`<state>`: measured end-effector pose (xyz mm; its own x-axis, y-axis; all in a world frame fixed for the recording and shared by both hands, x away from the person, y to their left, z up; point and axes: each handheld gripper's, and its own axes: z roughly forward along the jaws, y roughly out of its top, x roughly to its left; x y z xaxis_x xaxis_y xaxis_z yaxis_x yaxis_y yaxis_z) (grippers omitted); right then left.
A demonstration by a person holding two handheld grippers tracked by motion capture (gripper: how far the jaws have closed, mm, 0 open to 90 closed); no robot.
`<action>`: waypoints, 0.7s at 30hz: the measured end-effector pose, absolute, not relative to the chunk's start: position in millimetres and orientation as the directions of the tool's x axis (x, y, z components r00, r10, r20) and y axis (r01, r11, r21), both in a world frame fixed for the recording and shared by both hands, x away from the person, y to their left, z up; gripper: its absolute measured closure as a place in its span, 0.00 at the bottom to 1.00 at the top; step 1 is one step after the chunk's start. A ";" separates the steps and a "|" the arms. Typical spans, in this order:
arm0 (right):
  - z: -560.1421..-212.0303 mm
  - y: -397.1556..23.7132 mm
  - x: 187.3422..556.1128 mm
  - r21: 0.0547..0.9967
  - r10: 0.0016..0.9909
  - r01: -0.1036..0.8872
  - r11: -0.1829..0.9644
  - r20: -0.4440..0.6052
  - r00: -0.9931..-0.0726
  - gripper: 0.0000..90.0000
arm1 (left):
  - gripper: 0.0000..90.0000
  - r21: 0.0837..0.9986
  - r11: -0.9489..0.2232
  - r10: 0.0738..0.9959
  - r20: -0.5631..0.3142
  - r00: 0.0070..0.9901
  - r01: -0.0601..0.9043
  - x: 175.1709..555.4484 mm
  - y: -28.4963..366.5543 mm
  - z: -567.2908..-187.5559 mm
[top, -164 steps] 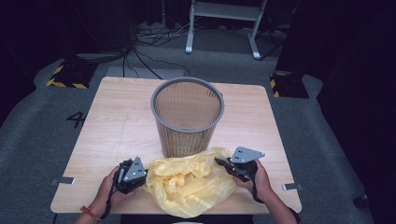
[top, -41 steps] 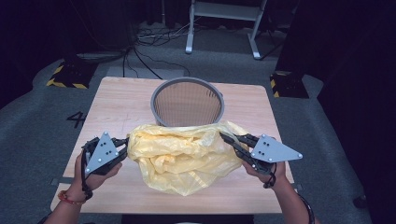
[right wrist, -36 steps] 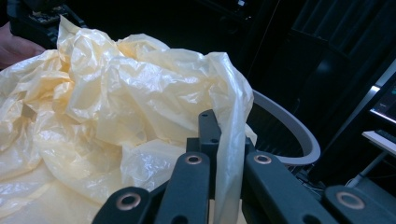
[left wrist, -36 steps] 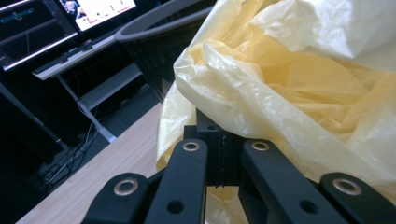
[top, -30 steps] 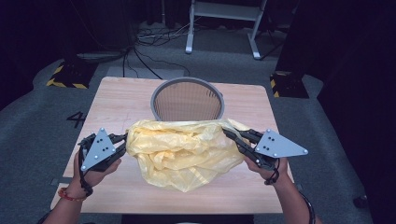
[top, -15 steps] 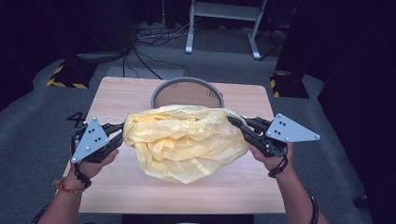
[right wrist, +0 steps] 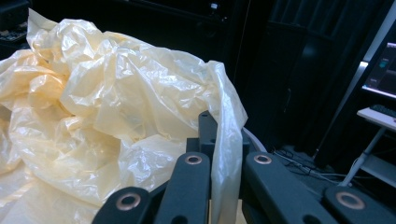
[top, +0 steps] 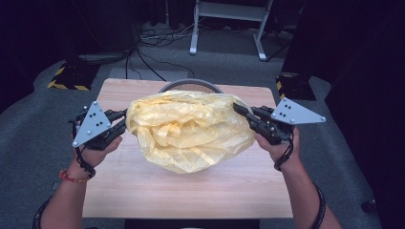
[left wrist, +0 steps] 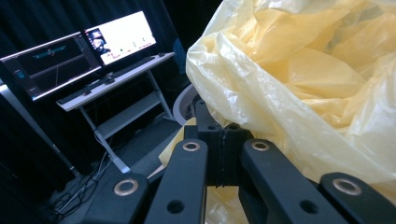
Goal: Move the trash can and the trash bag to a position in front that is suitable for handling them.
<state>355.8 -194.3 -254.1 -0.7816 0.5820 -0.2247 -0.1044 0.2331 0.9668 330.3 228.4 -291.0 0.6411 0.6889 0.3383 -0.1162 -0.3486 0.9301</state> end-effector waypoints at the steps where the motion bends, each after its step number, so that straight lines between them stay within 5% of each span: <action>1: -253.4 -193.8 358.3 0.966 0.587 -0.101 0.239 -0.227 -0.777 1.00 | 1.00 0.932 -0.344 0.692 0.334 0.640 -0.115 332.8 228.4 -290.4; 21: -256.9 -168.4 417.3 0.955 0.657 0.027 0.295 -0.183 -0.731 1.00 | 1.00 0.945 -0.327 0.758 0.260 0.598 0.004 384.1 236.1 -307.6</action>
